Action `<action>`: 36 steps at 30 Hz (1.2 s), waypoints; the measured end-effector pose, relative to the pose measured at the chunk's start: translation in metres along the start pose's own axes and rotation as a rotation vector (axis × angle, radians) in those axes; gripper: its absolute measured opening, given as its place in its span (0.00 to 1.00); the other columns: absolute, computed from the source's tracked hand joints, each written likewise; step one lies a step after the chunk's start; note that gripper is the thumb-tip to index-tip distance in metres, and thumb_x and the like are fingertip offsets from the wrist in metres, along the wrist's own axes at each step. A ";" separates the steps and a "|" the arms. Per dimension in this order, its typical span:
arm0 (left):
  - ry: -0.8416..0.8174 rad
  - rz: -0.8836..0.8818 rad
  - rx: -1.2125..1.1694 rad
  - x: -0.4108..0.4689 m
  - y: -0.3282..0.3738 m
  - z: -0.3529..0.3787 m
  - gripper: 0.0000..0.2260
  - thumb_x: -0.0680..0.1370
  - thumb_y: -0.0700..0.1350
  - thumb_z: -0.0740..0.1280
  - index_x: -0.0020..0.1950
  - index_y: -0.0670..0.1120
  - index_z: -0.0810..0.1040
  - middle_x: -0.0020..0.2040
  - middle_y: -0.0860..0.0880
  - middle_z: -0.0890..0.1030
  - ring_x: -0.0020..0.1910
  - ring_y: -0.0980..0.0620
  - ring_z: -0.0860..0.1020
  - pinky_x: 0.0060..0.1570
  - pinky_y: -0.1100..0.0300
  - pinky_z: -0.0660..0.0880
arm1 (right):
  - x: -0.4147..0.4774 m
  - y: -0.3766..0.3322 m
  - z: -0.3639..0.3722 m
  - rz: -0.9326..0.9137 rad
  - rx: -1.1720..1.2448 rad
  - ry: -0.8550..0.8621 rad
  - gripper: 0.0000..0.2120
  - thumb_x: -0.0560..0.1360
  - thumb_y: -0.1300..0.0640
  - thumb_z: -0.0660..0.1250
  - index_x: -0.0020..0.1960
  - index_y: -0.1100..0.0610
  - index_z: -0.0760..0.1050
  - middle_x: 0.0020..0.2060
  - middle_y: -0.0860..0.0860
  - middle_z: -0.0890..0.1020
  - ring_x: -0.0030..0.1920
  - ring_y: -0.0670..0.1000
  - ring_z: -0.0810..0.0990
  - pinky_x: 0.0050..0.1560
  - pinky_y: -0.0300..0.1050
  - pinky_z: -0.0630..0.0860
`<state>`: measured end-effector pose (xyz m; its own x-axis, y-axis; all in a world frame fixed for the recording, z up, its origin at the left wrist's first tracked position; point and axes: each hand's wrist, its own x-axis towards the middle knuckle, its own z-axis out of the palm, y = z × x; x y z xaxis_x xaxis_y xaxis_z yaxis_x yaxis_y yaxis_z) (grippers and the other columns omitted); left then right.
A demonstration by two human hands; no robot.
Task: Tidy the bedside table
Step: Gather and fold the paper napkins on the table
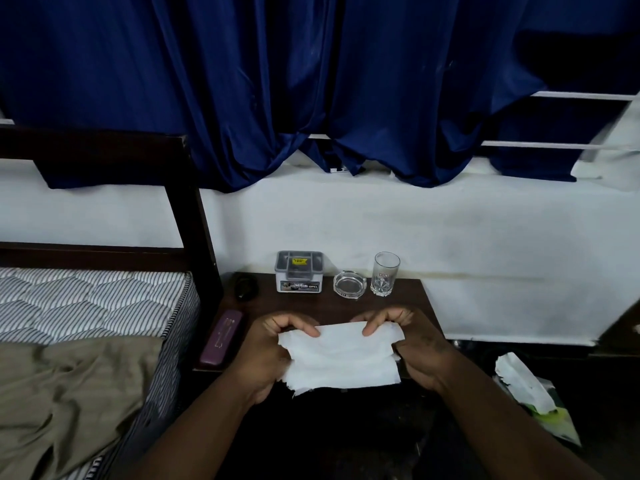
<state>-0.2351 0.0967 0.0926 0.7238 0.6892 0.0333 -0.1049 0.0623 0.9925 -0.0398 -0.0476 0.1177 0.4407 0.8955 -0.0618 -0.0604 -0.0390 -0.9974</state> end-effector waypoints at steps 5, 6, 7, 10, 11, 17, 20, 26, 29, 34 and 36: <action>0.025 -0.117 -0.013 0.009 0.002 -0.015 0.22 0.72 0.22 0.58 0.33 0.43 0.83 0.46 0.43 0.85 0.46 0.45 0.82 0.46 0.53 0.78 | 0.008 -0.009 -0.016 -0.037 -0.090 -0.009 0.17 0.67 0.75 0.58 0.34 0.61 0.82 0.50 0.57 0.88 0.47 0.61 0.83 0.24 0.35 0.66; 0.011 -0.165 0.010 0.009 0.004 -0.017 0.21 0.74 0.24 0.58 0.32 0.43 0.82 0.42 0.42 0.83 0.41 0.46 0.81 0.41 0.55 0.79 | 0.011 -0.013 -0.020 -0.049 -0.127 -0.027 0.15 0.64 0.72 0.57 0.36 0.63 0.82 0.51 0.58 0.87 0.49 0.61 0.84 0.25 0.36 0.69; 0.000 -0.210 0.025 0.009 0.003 -0.019 0.21 0.75 0.25 0.57 0.31 0.43 0.80 0.39 0.42 0.81 0.37 0.48 0.80 0.36 0.57 0.80 | 0.014 -0.019 -0.025 -0.055 -0.175 -0.049 0.15 0.62 0.71 0.57 0.37 0.64 0.82 0.53 0.59 0.87 0.51 0.61 0.85 0.27 0.37 0.72; 0.054 -0.255 -0.001 0.016 0.004 -0.022 0.16 0.76 0.28 0.56 0.35 0.42 0.76 0.43 0.40 0.86 0.40 0.47 0.83 0.38 0.56 0.81 | 0.029 -0.043 -0.030 -0.058 -0.364 -0.151 0.16 0.60 0.72 0.58 0.38 0.63 0.83 0.53 0.57 0.87 0.54 0.60 0.86 0.39 0.47 0.80; 0.068 -0.233 0.000 0.021 0.005 -0.020 0.14 0.78 0.29 0.58 0.38 0.42 0.77 0.47 0.41 0.88 0.45 0.46 0.84 0.44 0.55 0.82 | 0.034 -0.052 -0.029 -0.067 -0.436 -0.205 0.18 0.60 0.74 0.58 0.38 0.62 0.84 0.52 0.55 0.87 0.55 0.57 0.86 0.43 0.48 0.80; -0.143 -0.234 0.061 0.038 0.021 0.002 0.19 0.73 0.44 0.77 0.59 0.35 0.79 0.52 0.46 0.85 0.52 0.50 0.80 0.54 0.58 0.75 | 0.055 -0.087 -0.016 -0.081 -0.517 -0.395 0.16 0.58 0.73 0.61 0.40 0.67 0.83 0.47 0.49 0.87 0.52 0.47 0.86 0.52 0.42 0.81; -0.213 -0.328 -0.003 0.042 0.022 0.000 0.23 0.71 0.44 0.78 0.62 0.35 0.79 0.56 0.41 0.85 0.54 0.44 0.82 0.55 0.53 0.77 | 0.064 -0.085 -0.016 -0.056 -0.405 -0.375 0.21 0.63 0.82 0.59 0.42 0.65 0.85 0.52 0.57 0.87 0.56 0.58 0.85 0.57 0.57 0.82; -0.333 -0.381 -0.361 0.041 0.020 -0.005 0.30 0.59 0.43 0.87 0.58 0.38 0.85 0.54 0.37 0.86 0.45 0.44 0.87 0.41 0.55 0.83 | 0.061 -0.085 -0.026 0.150 0.220 -0.357 0.19 0.83 0.61 0.57 0.70 0.57 0.77 0.61 0.60 0.83 0.51 0.59 0.85 0.56 0.55 0.82; -0.295 -0.413 -0.536 0.040 0.015 -0.003 0.31 0.48 0.41 0.89 0.50 0.40 0.86 0.40 0.41 0.85 0.30 0.47 0.83 0.27 0.57 0.80 | 0.062 -0.081 -0.041 0.122 0.314 -0.365 0.23 0.81 0.67 0.58 0.74 0.53 0.73 0.61 0.61 0.82 0.46 0.54 0.84 0.45 0.47 0.83; -0.415 -0.505 -0.614 0.042 0.001 0.005 0.27 0.56 0.38 0.87 0.49 0.40 0.79 0.36 0.41 0.79 0.26 0.48 0.78 0.26 0.58 0.77 | 0.067 -0.070 -0.027 0.044 -0.220 -0.480 0.28 0.77 0.73 0.68 0.75 0.60 0.69 0.67 0.59 0.80 0.68 0.61 0.79 0.68 0.62 0.76; -0.424 -0.538 -0.620 0.044 0.000 0.009 0.27 0.52 0.39 0.88 0.46 0.41 0.80 0.36 0.41 0.79 0.26 0.48 0.78 0.25 0.59 0.77 | 0.069 -0.074 -0.018 0.130 -0.209 -0.436 0.17 0.82 0.71 0.60 0.70 0.64 0.72 0.59 0.54 0.85 0.59 0.53 0.85 0.64 0.54 0.80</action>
<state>-0.1973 0.1204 0.0951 0.9573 0.1404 -0.2527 0.0604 0.7576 0.6499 0.0109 0.0093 0.1869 0.0231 0.9775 -0.2098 0.1107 -0.2111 -0.9712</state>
